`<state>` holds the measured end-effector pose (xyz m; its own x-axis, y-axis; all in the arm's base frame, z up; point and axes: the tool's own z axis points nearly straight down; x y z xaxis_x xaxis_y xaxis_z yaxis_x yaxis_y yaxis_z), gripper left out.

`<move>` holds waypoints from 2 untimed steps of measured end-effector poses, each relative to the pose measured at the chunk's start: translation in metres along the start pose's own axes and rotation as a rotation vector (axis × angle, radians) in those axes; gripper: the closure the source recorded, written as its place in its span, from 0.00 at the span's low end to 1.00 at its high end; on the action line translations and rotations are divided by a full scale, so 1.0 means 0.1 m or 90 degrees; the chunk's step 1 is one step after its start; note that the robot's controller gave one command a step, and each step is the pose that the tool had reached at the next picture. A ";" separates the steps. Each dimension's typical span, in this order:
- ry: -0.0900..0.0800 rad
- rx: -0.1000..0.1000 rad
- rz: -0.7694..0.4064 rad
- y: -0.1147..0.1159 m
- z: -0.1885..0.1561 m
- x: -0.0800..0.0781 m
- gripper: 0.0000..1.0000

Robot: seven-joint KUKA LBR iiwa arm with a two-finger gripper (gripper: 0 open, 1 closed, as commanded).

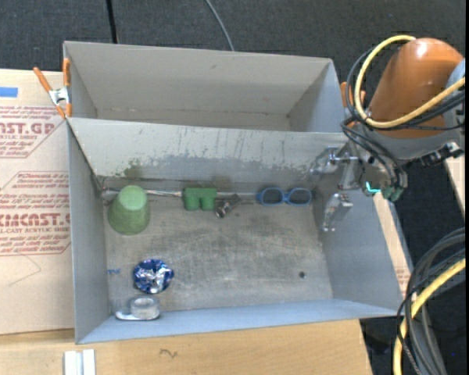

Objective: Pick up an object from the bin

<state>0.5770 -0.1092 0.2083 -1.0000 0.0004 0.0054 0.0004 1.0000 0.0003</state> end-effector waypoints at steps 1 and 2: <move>-0.003 0.000 -0.077 0.25 0.36 -0.16 0.00; -0.006 -0.001 -0.266 1.72 0.35 -0.14 0.00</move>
Offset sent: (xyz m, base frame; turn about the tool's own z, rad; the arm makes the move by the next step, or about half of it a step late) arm 0.0154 0.0229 -0.0344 -0.1186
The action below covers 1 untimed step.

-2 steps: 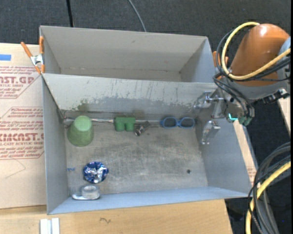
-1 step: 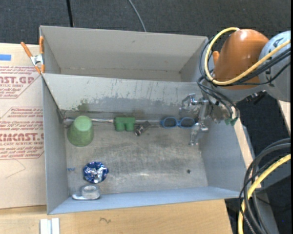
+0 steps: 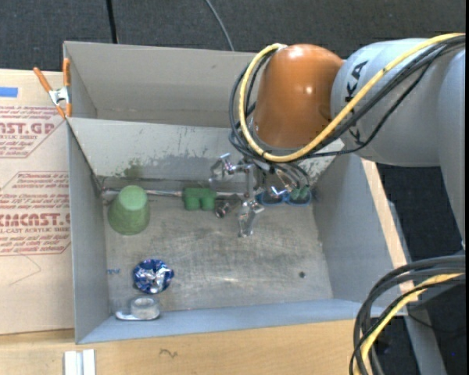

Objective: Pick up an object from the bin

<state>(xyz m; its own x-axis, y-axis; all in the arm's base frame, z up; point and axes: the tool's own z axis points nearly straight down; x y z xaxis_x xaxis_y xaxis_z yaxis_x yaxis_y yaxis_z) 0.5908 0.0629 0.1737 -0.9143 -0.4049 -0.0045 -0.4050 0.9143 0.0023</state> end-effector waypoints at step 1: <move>0.003 -0.001 -0.086 1.05 0.59 -0.37 0.00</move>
Offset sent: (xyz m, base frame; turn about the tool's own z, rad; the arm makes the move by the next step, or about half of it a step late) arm -0.0064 0.1056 -0.0567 -0.1289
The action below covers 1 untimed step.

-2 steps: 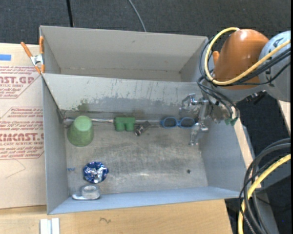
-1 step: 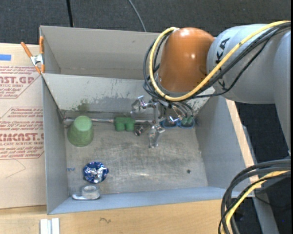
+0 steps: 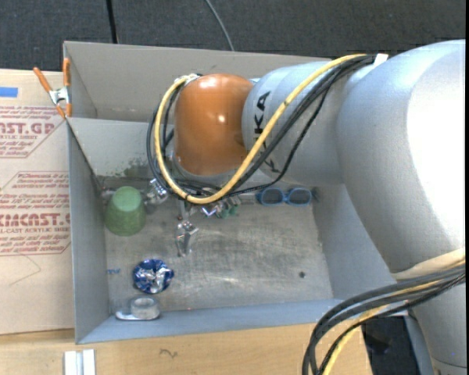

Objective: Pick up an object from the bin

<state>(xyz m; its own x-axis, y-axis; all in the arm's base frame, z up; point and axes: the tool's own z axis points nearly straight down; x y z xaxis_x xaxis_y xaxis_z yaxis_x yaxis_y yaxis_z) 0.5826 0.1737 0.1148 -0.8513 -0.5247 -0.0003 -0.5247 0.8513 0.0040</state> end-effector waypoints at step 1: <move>-0.002 0.003 -0.207 0.68 0.44 0.36 0.00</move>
Offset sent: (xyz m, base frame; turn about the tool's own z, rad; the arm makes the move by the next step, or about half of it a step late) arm -0.0672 0.0372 -0.0448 -0.3216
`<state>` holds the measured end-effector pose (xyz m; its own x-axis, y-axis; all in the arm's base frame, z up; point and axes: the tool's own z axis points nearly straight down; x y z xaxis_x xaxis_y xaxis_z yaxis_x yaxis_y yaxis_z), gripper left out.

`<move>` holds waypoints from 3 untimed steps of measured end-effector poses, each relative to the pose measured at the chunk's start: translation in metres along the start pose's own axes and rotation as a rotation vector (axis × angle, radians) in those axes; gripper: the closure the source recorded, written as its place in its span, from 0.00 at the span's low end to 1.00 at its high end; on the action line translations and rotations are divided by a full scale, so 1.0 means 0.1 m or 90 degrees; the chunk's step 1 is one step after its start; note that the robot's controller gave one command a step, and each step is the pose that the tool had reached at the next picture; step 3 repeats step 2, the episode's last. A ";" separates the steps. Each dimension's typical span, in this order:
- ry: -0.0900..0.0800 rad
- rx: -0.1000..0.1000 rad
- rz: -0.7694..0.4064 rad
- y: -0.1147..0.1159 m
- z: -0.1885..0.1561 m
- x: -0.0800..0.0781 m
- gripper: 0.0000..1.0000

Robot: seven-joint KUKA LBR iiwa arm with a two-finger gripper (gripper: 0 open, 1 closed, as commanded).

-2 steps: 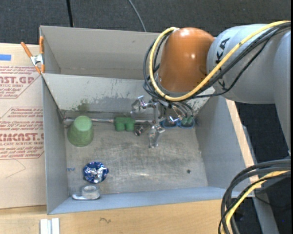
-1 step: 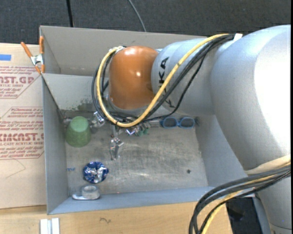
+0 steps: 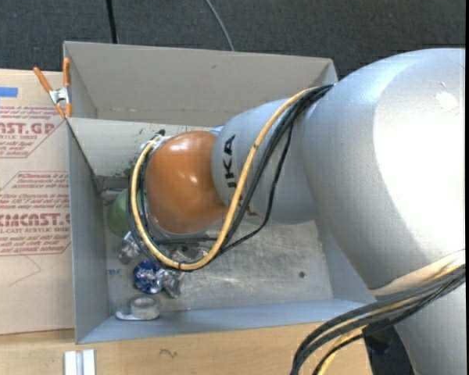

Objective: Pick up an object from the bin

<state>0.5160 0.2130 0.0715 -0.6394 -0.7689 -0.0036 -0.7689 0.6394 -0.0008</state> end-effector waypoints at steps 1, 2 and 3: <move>0.000 0.000 0.002 -0.01 -0.01 0.00 1.00; -0.003 0.002 -0.108 0.00 -1.50 0.15 1.00; -0.003 0.002 -0.108 0.00 -1.50 0.15 1.00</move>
Offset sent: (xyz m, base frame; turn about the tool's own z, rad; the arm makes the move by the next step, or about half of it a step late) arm 0.0000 0.0000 0.0000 0.0000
